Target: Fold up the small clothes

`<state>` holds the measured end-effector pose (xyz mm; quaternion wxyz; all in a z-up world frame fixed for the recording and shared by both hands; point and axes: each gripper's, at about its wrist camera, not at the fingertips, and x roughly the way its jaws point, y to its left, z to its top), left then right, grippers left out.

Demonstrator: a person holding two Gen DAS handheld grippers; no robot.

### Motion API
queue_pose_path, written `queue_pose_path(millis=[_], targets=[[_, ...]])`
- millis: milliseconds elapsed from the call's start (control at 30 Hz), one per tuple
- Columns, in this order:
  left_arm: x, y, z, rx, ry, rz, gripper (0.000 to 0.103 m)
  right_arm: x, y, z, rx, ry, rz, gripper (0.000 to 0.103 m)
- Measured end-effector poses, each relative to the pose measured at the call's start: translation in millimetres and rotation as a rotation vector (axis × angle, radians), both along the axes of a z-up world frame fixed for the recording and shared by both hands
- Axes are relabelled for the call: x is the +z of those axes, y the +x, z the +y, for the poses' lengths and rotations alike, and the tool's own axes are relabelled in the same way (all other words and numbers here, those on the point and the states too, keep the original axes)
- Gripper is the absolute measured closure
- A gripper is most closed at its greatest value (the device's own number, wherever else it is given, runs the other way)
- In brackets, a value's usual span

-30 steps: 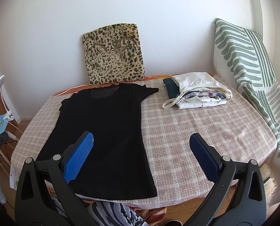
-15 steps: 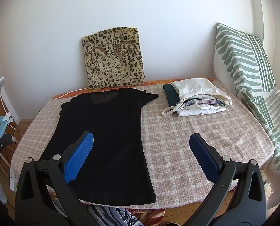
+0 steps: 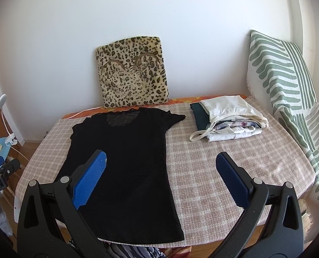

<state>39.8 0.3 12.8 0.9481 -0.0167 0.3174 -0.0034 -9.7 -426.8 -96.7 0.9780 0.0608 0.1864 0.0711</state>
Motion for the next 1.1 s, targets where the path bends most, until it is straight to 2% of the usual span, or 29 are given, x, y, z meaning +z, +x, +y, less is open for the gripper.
queue_pose_path(millis=[1100], targets=[[4.5,4.8,-2.5,-0.011,0.013,0.002,0.0,-5.0,2.7,-4.4,-0.007,0.006,0.019,0.0]])
